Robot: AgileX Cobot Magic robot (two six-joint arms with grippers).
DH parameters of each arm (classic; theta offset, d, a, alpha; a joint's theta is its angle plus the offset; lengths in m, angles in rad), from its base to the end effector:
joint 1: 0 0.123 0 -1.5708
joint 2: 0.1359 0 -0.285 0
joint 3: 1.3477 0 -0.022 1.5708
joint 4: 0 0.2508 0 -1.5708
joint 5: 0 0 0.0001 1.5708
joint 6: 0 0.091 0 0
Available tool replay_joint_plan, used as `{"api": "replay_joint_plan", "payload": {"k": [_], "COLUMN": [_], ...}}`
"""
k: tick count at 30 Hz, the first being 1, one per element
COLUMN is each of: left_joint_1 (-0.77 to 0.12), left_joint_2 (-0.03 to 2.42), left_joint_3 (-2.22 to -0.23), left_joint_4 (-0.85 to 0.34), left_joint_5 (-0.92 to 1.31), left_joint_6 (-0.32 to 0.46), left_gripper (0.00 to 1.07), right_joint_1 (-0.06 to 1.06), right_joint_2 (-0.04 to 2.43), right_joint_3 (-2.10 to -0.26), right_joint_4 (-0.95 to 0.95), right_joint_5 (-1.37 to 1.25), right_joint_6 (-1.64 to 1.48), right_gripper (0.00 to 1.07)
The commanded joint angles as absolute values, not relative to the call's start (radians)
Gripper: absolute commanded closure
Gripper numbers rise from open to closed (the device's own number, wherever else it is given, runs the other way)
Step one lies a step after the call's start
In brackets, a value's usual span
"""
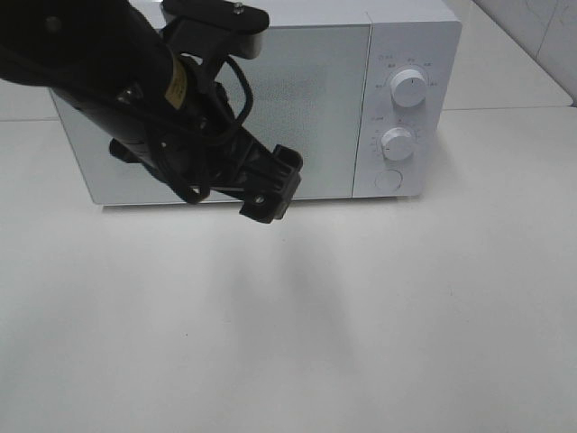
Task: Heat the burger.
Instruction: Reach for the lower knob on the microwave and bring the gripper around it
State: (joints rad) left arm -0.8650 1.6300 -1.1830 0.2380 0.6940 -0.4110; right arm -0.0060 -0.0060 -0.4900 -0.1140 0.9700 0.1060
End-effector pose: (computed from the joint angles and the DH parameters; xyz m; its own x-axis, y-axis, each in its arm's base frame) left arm 0.2331 -0.2523 0.2573 -0.7029 0.4824 -0.5227 0.5592 0.8289 0.0129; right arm -0.0015 -0.0085 0.2824 -0.3702 0.0434 -0.9279 0.1084 0.9941 0.0032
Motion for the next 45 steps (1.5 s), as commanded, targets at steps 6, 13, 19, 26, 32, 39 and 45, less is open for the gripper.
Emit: {"api": "replay_joint_plan", "payload": {"k": [6, 13, 19, 26, 32, 39, 45], "left_joint_1": [-0.699, -0.424, -0.169, -0.008, 0.018, 0.018, 0.018], "left_joint_2": [1.562, 1.362, 1.168, 0.959, 0.710, 0.396, 0.177], "left_joint_3": [-1.163, -1.006, -0.853, -0.733, -0.623, -0.517, -0.517], "left_joint_4": [0.022, -0.060, -0.112, -0.175, -0.101, -0.046, -0.045], "left_joint_5": [0.862, 0.948, 0.976, 0.974, 1.015, 1.071, 1.070], "left_joint_6": [-0.232, -0.078, 0.031, 0.031, 0.031, 0.028, 0.021], "left_gripper": [0.05, 0.05, 0.05, 0.05, 0.05, 0.06, 0.06], "right_joint_1": [-0.013, -0.013, -0.013, -0.013, -0.013, -0.013, -0.013], "right_joint_2": [-0.034, -0.034, -0.034, -0.034, -0.034, -0.034, -0.034], "right_joint_3": [-0.491, -0.491, -0.491, -0.491, -0.491, -0.491, -0.491], "right_joint_4": [-0.116, -0.116, -0.116, -0.116, -0.116, -0.116, -0.116], "right_joint_5": [0.963, 0.963, 0.963, 0.963, 0.963, 0.963, 0.963], "right_joint_6": [0.108, 0.108, 0.108, 0.108, 0.108, 0.108, 0.108], "right_gripper": [0.31, 0.31, 0.31, 0.31, 0.31, 0.31, 0.31]}}
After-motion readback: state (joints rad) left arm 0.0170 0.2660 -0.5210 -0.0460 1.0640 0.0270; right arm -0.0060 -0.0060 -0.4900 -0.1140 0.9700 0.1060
